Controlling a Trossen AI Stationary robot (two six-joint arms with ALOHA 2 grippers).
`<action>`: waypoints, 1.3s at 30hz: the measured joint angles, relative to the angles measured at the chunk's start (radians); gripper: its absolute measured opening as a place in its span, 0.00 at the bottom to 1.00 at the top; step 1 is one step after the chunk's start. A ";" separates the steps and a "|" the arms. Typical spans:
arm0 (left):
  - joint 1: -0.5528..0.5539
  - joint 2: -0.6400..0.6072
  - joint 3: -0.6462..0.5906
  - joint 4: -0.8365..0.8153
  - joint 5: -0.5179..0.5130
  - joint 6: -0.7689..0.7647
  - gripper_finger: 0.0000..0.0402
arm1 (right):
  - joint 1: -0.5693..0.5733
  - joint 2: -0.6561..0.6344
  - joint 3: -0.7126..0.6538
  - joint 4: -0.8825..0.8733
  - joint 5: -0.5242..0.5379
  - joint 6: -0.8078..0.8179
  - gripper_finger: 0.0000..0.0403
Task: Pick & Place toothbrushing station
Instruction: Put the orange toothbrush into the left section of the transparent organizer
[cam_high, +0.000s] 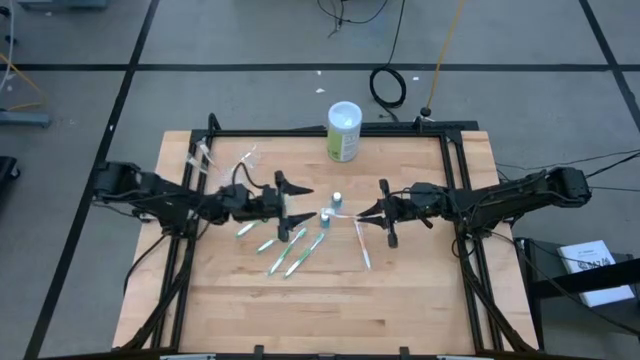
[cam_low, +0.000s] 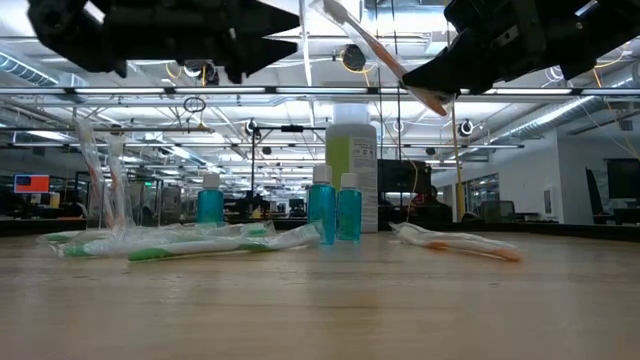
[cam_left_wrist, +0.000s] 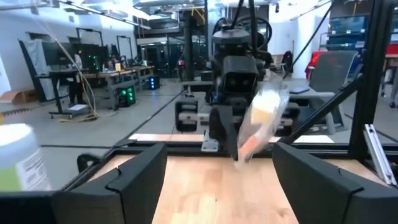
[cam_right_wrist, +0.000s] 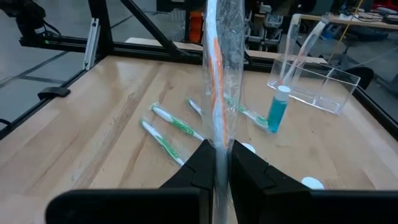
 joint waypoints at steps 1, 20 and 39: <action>0.000 0.019 0.022 0.001 0.002 0.006 0.74 | 0.000 0.000 0.000 0.000 0.000 -0.002 0.04; 0.001 0.169 0.179 0.000 0.130 0.020 0.74 | -0.001 0.000 0.000 -0.001 0.004 -0.023 0.04; 0.001 0.169 0.179 0.002 0.131 -0.002 0.33 | -0.001 0.000 0.000 -0.002 0.034 -0.022 0.04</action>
